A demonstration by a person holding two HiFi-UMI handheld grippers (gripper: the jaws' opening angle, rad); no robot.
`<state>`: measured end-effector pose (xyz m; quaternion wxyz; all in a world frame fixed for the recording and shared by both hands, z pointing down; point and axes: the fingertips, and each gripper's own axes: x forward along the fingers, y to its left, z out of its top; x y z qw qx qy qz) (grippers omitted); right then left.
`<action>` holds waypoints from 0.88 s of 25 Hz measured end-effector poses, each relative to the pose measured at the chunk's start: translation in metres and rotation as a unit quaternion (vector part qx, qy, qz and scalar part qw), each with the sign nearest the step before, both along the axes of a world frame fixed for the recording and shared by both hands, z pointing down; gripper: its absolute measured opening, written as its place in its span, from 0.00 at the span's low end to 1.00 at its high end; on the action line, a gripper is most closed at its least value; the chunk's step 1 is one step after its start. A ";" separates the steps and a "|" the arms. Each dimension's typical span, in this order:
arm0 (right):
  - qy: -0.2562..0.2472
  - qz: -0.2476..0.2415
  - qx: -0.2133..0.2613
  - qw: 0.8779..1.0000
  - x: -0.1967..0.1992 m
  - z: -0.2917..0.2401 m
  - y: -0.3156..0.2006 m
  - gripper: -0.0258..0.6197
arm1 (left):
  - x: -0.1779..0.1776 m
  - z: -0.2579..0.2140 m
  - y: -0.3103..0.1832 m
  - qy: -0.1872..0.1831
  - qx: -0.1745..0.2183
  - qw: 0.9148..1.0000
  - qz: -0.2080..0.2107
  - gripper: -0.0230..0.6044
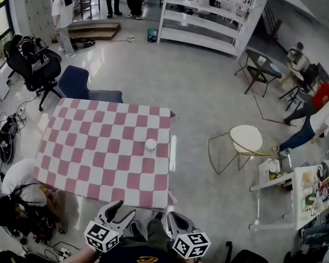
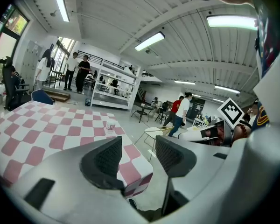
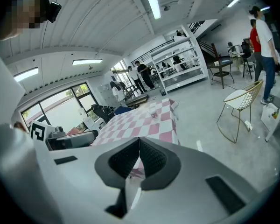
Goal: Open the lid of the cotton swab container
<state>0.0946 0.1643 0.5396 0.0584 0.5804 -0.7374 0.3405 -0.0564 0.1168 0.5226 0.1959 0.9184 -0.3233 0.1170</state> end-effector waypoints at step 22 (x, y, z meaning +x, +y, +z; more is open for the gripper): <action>-0.020 -0.064 0.021 0.998 0.089 -0.011 -0.156 0.06 | 0.075 -0.003 -0.136 -0.048 0.029 0.997 -0.061 0.40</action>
